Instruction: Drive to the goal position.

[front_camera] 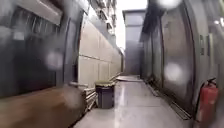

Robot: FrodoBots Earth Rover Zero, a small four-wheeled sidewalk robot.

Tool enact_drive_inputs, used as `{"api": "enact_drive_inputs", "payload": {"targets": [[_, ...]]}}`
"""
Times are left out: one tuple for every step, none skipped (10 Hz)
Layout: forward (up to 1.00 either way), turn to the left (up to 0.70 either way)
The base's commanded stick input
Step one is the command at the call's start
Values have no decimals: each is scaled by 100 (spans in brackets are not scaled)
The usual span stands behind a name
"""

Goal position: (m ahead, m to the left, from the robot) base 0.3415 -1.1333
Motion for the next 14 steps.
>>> {"api": "enact_drive_inputs", "payload": {"targets": [[-70, 0], [-70, 2], [-70, 27], [-70, 27], [-70, 27], [-70, 27], [-70, 27], [-70, 27], [-70, 27], [-70, 27], [-70, 27], [-70, 27], [-70, 27], [-70, 27]]}}
